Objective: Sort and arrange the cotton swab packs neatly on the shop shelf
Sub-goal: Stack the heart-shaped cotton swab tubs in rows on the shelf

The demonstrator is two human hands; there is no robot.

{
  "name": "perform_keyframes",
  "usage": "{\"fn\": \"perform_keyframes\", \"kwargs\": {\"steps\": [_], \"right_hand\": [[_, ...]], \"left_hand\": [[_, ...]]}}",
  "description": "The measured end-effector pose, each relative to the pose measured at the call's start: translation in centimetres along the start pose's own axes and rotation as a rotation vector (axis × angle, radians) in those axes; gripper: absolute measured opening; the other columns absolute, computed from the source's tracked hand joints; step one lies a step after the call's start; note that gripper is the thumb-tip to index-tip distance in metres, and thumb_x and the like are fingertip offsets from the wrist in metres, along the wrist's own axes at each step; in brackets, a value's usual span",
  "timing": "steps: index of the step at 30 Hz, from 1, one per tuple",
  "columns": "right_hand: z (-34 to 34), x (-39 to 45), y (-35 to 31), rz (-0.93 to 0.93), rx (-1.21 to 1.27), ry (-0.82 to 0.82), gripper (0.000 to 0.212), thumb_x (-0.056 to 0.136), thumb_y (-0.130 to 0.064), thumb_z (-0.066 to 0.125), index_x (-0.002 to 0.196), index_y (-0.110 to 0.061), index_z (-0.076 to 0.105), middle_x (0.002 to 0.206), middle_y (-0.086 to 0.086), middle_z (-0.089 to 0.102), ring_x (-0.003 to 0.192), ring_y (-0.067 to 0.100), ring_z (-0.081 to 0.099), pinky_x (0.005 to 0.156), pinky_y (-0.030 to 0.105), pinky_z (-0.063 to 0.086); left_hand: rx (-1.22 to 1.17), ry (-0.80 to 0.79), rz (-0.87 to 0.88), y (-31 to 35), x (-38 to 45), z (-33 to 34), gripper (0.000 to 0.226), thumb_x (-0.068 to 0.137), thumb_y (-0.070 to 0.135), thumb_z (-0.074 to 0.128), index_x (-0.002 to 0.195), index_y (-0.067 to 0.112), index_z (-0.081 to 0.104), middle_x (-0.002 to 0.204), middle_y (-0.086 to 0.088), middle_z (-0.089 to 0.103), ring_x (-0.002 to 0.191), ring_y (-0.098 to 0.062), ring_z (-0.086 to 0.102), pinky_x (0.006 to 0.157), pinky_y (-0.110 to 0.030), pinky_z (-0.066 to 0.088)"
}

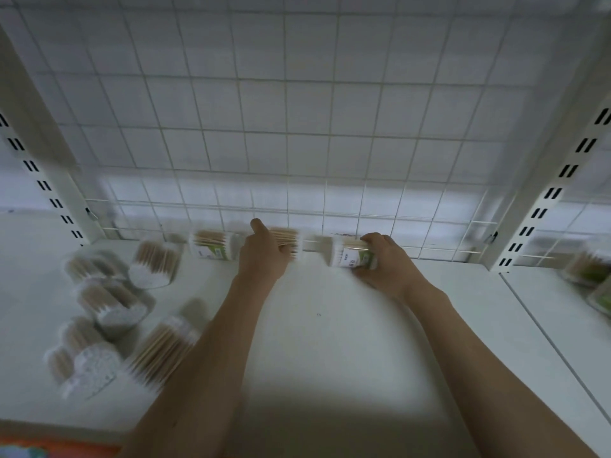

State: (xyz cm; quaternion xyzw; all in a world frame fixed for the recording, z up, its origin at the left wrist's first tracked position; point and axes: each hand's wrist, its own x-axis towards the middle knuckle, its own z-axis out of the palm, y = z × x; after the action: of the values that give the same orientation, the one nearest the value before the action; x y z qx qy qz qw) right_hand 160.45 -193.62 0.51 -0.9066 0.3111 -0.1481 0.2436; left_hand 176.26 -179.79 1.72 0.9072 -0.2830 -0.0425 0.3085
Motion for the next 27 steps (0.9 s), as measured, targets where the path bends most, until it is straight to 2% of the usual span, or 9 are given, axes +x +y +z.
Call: {"fn": "perform_keyframes", "kwargs": {"steps": [4, 7, 11, 15, 18, 23, 27], "right_hand": [[0.0, -0.2, 0.2, 0.017, 0.054, 0.011, 0.047, 0.077, -0.02, 0.071, 0.115, -0.011, 0.045, 0.11, 0.004, 0.04, 0.087, 0.02, 0.048, 0.072, 0.026, 0.039], [-0.1, -0.8, 0.4, 0.036, 0.083, -0.007, 0.047, 0.073, -0.025, 0.074, 0.108, -0.016, 0.044, 0.103, 0.001, 0.037, 0.08, 0.016, 0.047, 0.07, 0.023, 0.038], [-0.6, -2.5, 1.1, 0.019, 0.101, -0.014, 0.048, 0.073, -0.027, 0.075, 0.109, -0.017, 0.045, 0.104, 0.001, 0.039, 0.084, 0.015, 0.046, 0.071, 0.021, 0.036], [-1.8, -5.0, 2.1, 0.017, 0.123, 0.017, 0.047, 0.075, -0.025, 0.074, 0.113, -0.016, 0.048, 0.106, 0.001, 0.039, 0.084, 0.014, 0.047, 0.069, 0.017, 0.034], [-3.3, -7.2, 3.1, 0.015, 0.152, 0.083, 0.043, 0.075, -0.02, 0.073, 0.112, -0.015, 0.052, 0.105, 0.001, 0.044, 0.088, 0.014, 0.048, 0.068, 0.013, 0.032], [-6.6, -11.5, 5.2, 0.024, 0.164, 0.216, 0.045, 0.075, -0.018, 0.073, 0.117, -0.014, 0.054, 0.104, 0.0, 0.048, 0.101, 0.02, 0.051, 0.075, 0.016, 0.031], [-9.9, -15.8, 6.9, -0.044, 0.185, 0.302, 0.055, 0.077, -0.026, 0.073, 0.125, -0.017, 0.048, 0.115, -0.006, 0.05, 0.109, 0.015, 0.045, 0.088, 0.018, 0.031]], "left_hand": [[-0.129, 0.035, -0.047, 0.5, -0.7, 0.5, 0.068, 0.082, 0.018, 0.069, 0.129, 0.001, 0.023, 0.122, -0.022, 0.049, 0.108, -0.039, 0.053, 0.084, -0.039, 0.044], [-0.106, 0.031, -0.003, 1.0, -1.5, 1.1, 0.073, 0.082, 0.012, 0.069, 0.137, 0.003, 0.022, 0.13, -0.021, 0.037, 0.111, -0.038, 0.051, 0.086, -0.036, 0.044], [-0.07, 0.003, 0.047, 1.5, -2.3, 1.8, 0.056, 0.082, 0.021, 0.068, 0.128, 0.006, 0.04, 0.124, -0.017, 0.038, 0.105, -0.036, 0.052, 0.088, -0.036, 0.042], [-0.043, -0.038, 0.03, 2.5, -3.7, 2.1, 0.059, 0.079, 0.028, 0.071, 0.125, 0.007, 0.041, 0.124, -0.015, 0.047, 0.111, -0.032, 0.05, 0.087, -0.036, 0.04], [-0.117, -0.035, 0.04, 3.8, -5.9, 2.3, 0.057, 0.079, 0.026, 0.069, 0.125, 0.009, 0.041, 0.124, -0.011, 0.052, 0.11, -0.029, 0.051, 0.082, -0.03, 0.039], [-0.316, 0.036, 0.071, 7.1, -12.1, 2.9, 0.067, 0.081, 0.027, 0.067, 0.137, 0.016, 0.032, 0.13, -0.008, 0.049, 0.113, -0.026, 0.051, 0.088, -0.029, 0.04], [-0.36, 0.098, 0.168, 11.0, -18.1, 4.3, 0.056, 0.083, 0.029, 0.064, 0.132, 0.018, 0.042, 0.122, -0.001, 0.054, 0.103, -0.019, 0.056, 0.088, -0.031, 0.045]]}}
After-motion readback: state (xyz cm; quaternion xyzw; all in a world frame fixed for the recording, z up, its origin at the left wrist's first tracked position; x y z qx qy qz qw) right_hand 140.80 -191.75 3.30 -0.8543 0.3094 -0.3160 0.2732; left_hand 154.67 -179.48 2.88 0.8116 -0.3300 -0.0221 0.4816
